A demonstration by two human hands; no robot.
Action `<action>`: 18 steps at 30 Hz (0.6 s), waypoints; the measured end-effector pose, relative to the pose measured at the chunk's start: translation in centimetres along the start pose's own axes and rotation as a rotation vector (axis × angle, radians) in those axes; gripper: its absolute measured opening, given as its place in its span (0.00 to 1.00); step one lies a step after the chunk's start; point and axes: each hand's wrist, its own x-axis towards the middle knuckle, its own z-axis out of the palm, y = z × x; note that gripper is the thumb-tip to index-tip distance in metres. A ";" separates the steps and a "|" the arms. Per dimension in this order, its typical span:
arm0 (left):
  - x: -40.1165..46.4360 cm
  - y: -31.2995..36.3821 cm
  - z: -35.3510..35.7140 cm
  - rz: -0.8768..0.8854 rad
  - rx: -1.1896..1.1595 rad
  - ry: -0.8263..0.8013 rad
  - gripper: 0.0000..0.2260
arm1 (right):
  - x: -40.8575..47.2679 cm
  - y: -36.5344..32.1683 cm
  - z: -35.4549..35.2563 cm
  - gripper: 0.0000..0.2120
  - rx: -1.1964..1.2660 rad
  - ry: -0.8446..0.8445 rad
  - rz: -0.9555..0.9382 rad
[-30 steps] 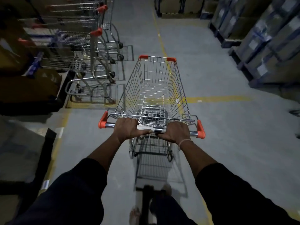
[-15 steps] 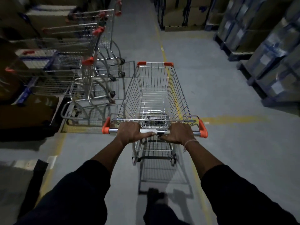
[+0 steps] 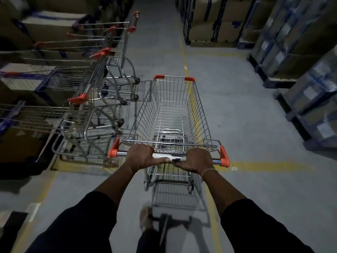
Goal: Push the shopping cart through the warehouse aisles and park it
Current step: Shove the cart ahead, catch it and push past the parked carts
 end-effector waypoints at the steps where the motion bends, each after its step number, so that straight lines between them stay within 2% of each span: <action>1: 1.9 -0.5 0.1 0.004 -0.005 -0.003 0.49 | 1.7 0.6 -0.4 0.44 0.002 0.004 0.000; 7: 14.5 -2.9 0.2 0.011 -0.047 0.025 0.43 | 13.0 4.1 -3.3 0.41 0.030 0.028 -0.005; 13: 27.2 -5.3 0.3 0.007 -0.050 0.000 0.46 | 25.0 7.7 -6.8 0.38 0.024 0.022 0.013; 18: 37.0 -7.5 -0.5 0.011 -0.022 -0.025 0.45 | 34.6 10.3 -9.1 0.38 0.024 0.049 0.044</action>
